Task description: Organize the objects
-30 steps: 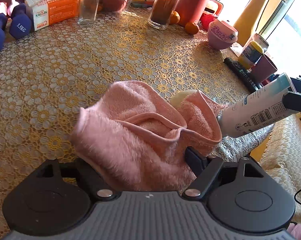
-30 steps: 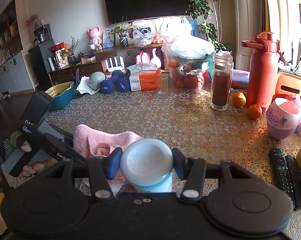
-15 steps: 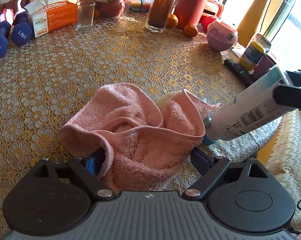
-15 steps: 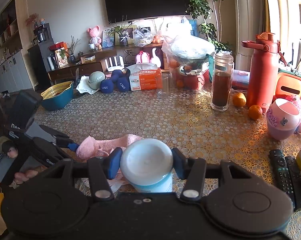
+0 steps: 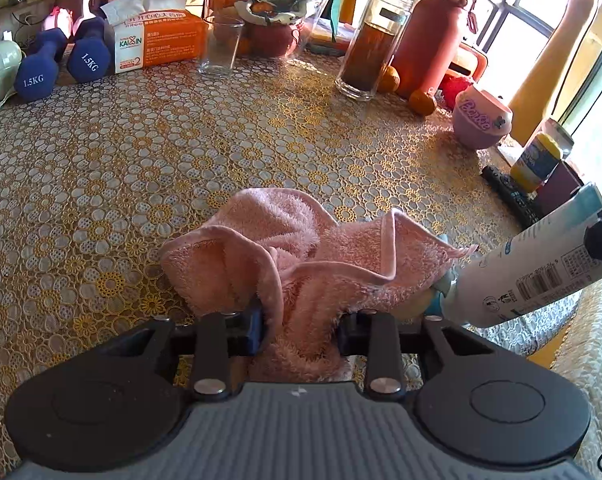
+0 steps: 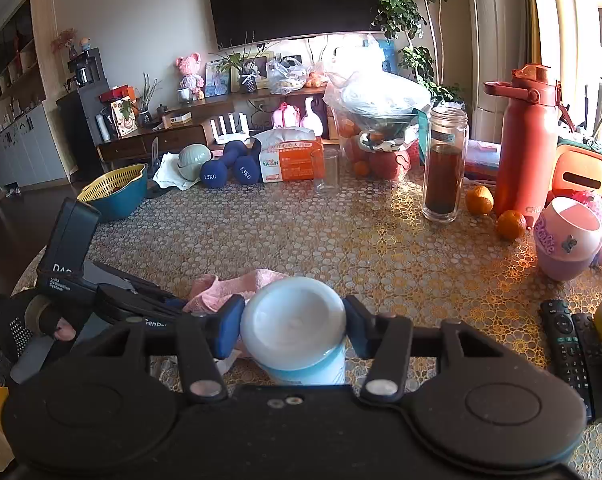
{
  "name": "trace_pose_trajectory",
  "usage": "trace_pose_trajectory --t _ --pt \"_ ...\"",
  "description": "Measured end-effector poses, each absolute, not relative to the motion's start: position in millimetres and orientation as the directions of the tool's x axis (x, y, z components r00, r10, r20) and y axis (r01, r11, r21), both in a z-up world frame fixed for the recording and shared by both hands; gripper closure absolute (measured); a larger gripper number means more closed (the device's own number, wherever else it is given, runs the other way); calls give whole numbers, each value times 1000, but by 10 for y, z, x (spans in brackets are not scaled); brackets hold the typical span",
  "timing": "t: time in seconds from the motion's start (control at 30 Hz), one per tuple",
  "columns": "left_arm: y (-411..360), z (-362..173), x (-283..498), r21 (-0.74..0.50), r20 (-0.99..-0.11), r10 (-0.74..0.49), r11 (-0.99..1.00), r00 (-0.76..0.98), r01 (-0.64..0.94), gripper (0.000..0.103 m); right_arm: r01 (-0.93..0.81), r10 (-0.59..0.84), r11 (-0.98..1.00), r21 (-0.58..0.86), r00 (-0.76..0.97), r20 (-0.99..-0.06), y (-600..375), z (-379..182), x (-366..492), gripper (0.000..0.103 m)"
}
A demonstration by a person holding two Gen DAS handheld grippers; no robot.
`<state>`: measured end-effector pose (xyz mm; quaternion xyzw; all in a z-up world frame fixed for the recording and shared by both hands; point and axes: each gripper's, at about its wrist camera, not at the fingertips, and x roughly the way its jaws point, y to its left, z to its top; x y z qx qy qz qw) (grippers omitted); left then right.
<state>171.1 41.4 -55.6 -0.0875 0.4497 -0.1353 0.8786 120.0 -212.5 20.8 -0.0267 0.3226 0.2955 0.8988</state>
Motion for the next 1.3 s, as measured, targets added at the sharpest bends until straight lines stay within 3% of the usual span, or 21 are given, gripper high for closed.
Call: trace_pose_trajectory --t 0.27,0.37,0.53,0.83,1.1,1.3 --pt "464 3 1683 -497 -598 -519 838 611 226 78 -559 513 820 126 618 -596 -2111 212 1170 51" --pt "379 269 1696 -539 -532 -584 792 614 286 78 -566 515 816 120 617 -595 -2103 216 1161 51" --pt "128 444 1795 -569 -497 -653 742 572 353 78 -578 514 810 100 617 -596 -2065 222 1141 51" --pt "5 47 2062 -652 -507 -717 682 479 331 78 -600 529 795 89 613 -587 -2079 216 1125 51" --pt "56 -506 2183 -697 -558 -703 685 441 210 78 -614 548 783 95 610 -573 -2104 206 1142 51" --pt "34 -768 2161 -619 -649 -629 764 429 184 78 -613 554 783 109 606 -570 -2128 210 1162 51"
